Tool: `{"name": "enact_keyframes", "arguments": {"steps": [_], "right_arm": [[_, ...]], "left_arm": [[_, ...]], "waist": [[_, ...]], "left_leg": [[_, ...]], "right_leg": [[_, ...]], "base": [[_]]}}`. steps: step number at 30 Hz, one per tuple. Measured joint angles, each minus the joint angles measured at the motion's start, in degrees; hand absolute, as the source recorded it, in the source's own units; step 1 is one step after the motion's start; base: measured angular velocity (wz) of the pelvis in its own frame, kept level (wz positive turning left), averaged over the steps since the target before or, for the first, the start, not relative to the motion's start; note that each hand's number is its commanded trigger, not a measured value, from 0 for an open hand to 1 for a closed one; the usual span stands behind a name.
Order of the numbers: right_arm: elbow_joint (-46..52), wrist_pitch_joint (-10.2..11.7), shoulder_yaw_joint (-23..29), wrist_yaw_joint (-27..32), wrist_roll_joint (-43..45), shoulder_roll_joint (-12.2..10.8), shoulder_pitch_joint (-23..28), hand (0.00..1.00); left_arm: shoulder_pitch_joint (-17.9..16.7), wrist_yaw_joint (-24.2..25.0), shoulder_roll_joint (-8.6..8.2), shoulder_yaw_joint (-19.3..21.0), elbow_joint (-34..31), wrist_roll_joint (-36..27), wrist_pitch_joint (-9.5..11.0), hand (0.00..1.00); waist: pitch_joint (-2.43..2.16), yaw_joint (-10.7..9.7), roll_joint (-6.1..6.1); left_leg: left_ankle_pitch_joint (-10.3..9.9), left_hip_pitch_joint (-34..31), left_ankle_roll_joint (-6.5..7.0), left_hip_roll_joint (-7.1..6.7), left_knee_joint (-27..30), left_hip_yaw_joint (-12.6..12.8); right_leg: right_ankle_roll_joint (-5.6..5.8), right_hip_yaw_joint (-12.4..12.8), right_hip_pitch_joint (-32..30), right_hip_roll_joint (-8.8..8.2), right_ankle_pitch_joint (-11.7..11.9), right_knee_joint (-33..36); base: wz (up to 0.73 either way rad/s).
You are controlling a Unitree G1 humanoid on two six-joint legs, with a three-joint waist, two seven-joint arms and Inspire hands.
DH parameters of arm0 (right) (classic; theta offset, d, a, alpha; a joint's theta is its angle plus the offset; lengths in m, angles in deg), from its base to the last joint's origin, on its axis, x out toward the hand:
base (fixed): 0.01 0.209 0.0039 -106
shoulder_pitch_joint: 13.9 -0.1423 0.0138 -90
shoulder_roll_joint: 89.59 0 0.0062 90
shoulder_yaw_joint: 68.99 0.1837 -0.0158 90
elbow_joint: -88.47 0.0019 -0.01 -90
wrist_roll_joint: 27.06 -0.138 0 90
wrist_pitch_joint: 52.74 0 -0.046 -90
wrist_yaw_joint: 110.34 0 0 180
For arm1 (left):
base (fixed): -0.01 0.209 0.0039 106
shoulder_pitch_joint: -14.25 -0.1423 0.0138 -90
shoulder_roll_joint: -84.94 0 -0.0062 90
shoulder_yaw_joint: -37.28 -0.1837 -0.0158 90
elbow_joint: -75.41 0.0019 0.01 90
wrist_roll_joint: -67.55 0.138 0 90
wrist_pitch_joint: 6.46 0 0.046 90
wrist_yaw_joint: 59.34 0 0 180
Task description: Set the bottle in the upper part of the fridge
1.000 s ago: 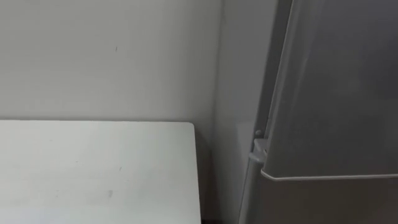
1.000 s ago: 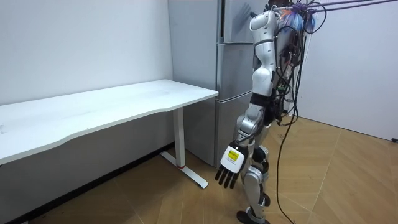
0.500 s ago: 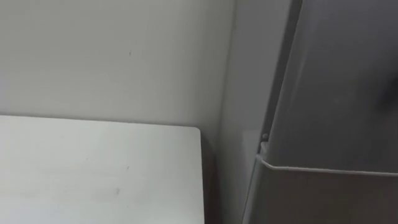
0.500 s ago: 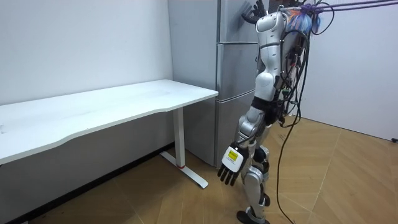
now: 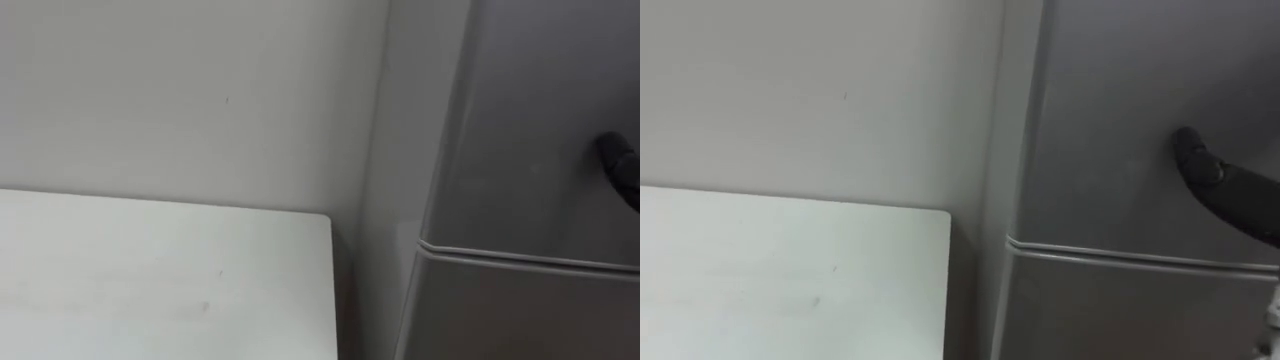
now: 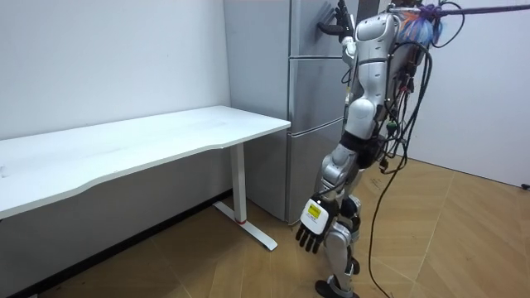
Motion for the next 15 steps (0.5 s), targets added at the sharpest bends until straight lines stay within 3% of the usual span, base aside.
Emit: {"name": "enact_keyframes", "arguments": {"steps": [2, 7, 15], "right_arm": [[-2.8, -0.2, 0.2, 0.1, -0.1, 0.2, -1.1, 0.0], [-4.3, -2.8, 0.2, 0.1, -1.9, 1.2, -1.9, 0.0], [-4.6, -3.3, 0.4, -0.1, -5.1, 1.7, -1.9, 0.0]], "left_arm": [[-0.5, 0.0, 0.09, 0.0, -2.7, 0.0, -1.0, 0.0], [-1.8, 0.2, 0.43, 0.0, -5.9, 0.0, -2.0, 0.0], [-4.1, 1.5, 0.63, 0.0, -8.3, 0.0, -1.9, 0.0]], "waist": [[0.02, 0.4, -0.41], [-0.31, 2.0, -0.93], [-0.53, 1.2, -0.83]], "left_leg": [[-0.4, -1.2, 0.6, -0.04, 1.5, -0.6], [0.1, -2.5, 1.16, -0.55, 2.1, -0.7], [0.6, -2.5, 1.36, -0.85, 2.1, -1.3]], "right_leg": [[0.13, -1.7, -0.1, -0.82, 0.1, -0.1], [0.37, -2.1, -0.9, -1.14, 1.5, -0.3], [1.03, -3.2, 0.2, -1.84, 2.9, -1.7]], "base": [[0.1], [-0.05], [0.05]]}}
